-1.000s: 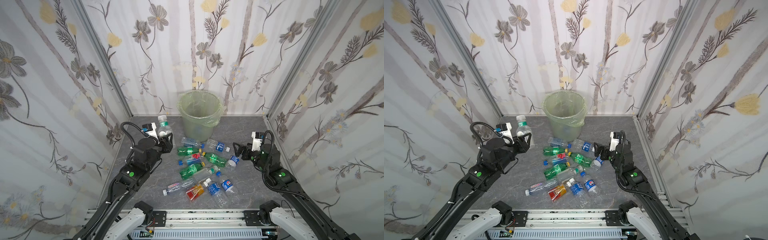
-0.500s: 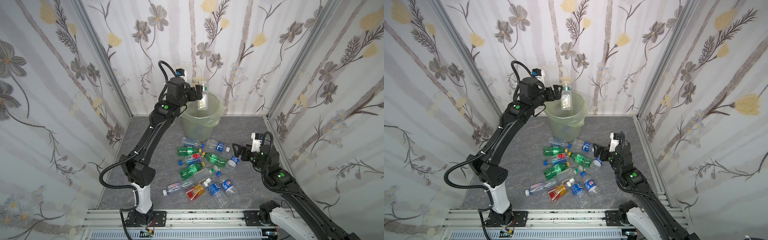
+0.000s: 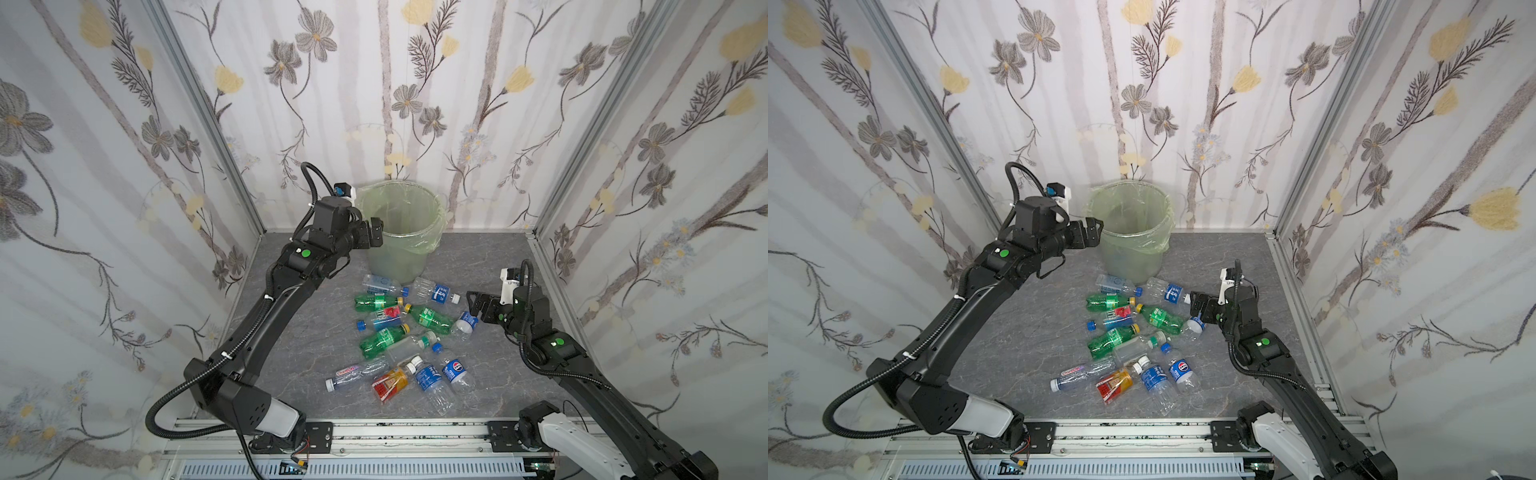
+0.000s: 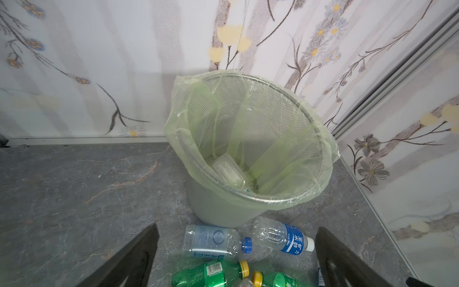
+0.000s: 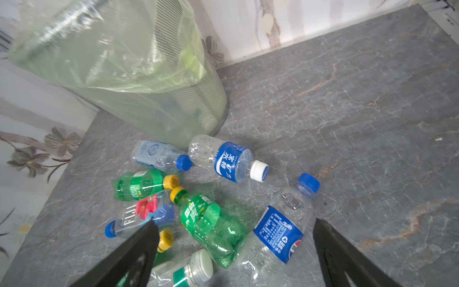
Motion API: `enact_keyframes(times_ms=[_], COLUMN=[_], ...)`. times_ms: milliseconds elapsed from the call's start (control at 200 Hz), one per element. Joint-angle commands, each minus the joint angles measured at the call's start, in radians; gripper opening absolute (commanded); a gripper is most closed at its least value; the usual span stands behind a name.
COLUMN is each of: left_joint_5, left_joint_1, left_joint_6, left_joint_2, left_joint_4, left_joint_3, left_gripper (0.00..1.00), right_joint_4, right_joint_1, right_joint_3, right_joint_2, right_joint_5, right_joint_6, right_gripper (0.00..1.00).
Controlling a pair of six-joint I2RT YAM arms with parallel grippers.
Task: Throw the plastic bottles in the bin
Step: 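Withdraw the left gripper while the right gripper grasps a blue-capped Pepsi bottle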
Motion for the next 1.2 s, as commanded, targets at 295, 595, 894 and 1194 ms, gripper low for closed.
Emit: enact_keyframes(times_ms=[295,595,894,1194], left_joint_5=[-0.1,-0.092,-0.118,-0.113], left_joint_1=[0.004,0.005,0.006,0.006], left_joint_6=[-0.072,-0.117,-0.157,-0.168], left_joint_2=[-0.375,-0.52,-0.624,-0.638], left_joint_4=[0.062,0.068,0.069,0.069], left_joint_3=[-0.486,-0.658,-0.743,-0.769], left_gripper=[1.0,1.0,1.0,1.0], right_joint_4=[0.029,0.105,0.248,0.271], right_joint_1=[-0.119,-0.119,-0.12,-0.121], right_joint_3=[-0.043,-0.099,-0.108,-0.067], right_joint_2=[0.201,0.316,0.46,0.586], right_joint_5=[-0.149,-0.162,-0.242,-0.223], right_joint_6=[0.075,0.088,0.099,0.102], right_gripper=[0.9,0.89,0.83,0.73])
